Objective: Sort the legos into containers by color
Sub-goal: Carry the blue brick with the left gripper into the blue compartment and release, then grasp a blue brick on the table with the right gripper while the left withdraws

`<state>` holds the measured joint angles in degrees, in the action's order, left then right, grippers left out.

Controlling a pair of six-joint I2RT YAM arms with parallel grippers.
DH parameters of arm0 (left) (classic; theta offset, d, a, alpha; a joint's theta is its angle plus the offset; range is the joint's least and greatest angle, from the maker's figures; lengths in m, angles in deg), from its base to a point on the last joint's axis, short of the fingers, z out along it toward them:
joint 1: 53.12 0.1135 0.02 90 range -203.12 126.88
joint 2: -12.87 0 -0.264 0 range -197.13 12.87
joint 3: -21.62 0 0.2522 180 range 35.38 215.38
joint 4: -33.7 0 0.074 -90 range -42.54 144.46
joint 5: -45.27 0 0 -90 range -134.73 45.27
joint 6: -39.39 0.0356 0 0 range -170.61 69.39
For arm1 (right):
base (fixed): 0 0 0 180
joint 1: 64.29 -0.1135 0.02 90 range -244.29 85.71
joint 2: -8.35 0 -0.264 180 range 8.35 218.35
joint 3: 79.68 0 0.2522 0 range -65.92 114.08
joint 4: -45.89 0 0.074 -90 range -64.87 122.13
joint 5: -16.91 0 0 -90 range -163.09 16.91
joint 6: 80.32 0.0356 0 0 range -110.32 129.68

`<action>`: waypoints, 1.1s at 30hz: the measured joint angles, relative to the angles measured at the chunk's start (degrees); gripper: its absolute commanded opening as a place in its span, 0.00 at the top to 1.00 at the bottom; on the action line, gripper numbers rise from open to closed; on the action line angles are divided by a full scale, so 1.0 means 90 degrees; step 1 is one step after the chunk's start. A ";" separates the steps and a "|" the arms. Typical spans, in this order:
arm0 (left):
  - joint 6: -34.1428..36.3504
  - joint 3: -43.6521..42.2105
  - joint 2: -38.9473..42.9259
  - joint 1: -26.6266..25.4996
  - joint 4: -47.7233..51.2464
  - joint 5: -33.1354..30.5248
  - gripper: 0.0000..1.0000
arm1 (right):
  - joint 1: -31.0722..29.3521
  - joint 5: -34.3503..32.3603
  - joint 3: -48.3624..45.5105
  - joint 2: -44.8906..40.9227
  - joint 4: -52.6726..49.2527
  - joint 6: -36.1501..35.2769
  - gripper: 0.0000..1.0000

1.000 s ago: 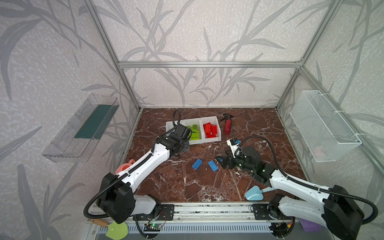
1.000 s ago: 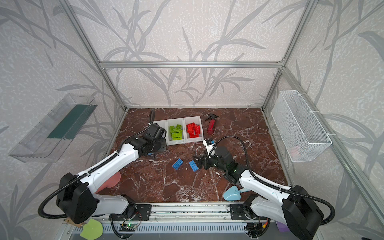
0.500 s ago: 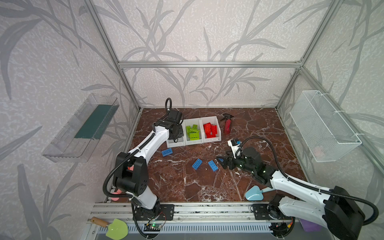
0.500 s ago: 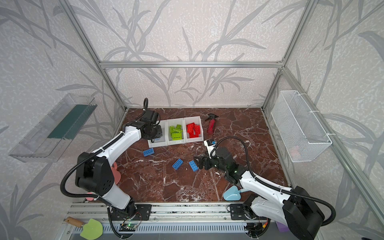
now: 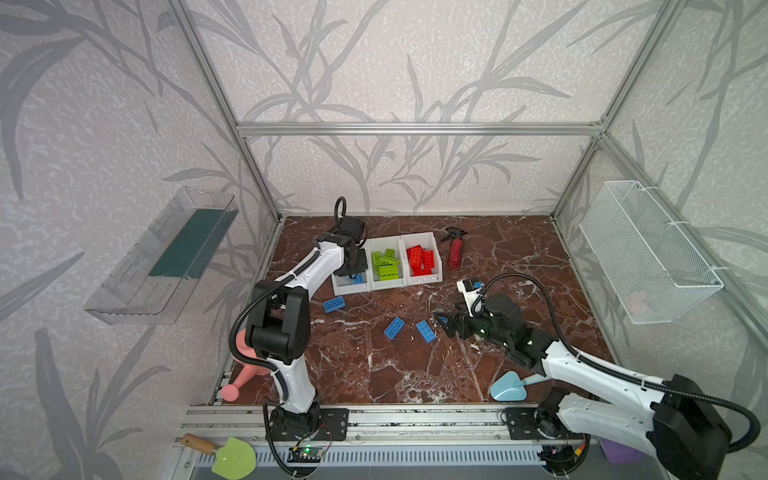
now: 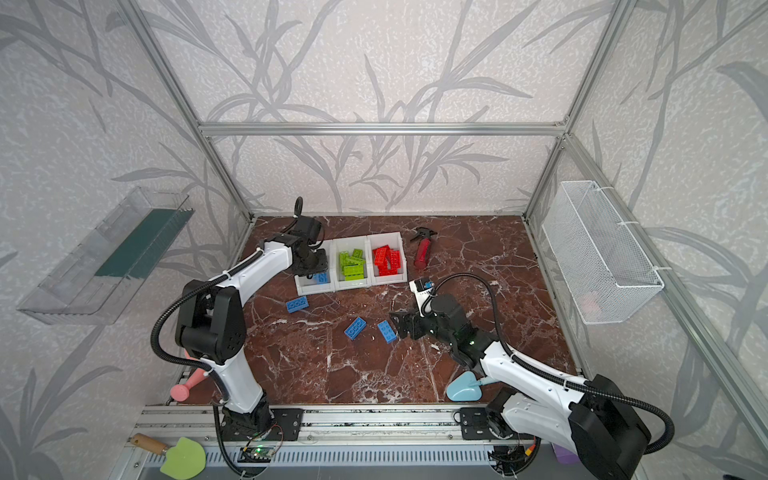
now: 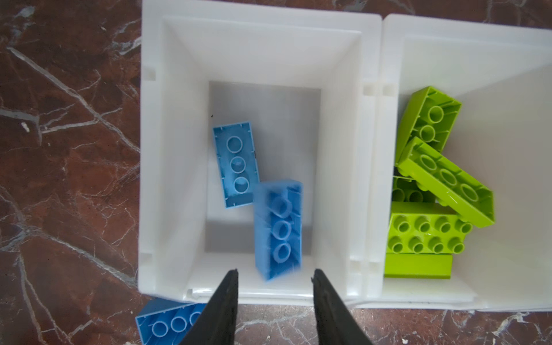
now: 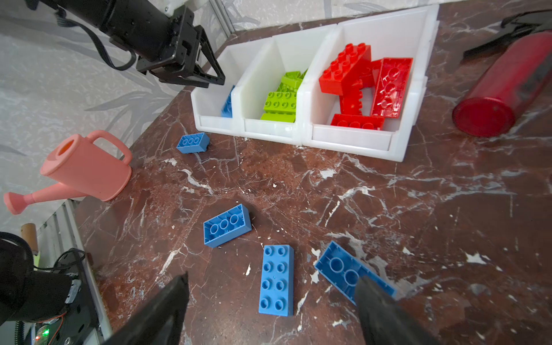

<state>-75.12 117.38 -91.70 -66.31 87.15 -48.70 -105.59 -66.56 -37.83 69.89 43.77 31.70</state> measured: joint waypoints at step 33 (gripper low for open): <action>-0.0051 -0.3478 0.6511 0.0007 -0.0034 0.1030 0.01 | -0.1137 0.0325 0.3689 0.3524 -0.3062 -0.1695 0.01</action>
<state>-75.58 86.08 -33.10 -66.24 86.84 -39.43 -115.82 -63.63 -4.62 101.60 16.20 16.45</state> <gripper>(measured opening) 0.983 0.990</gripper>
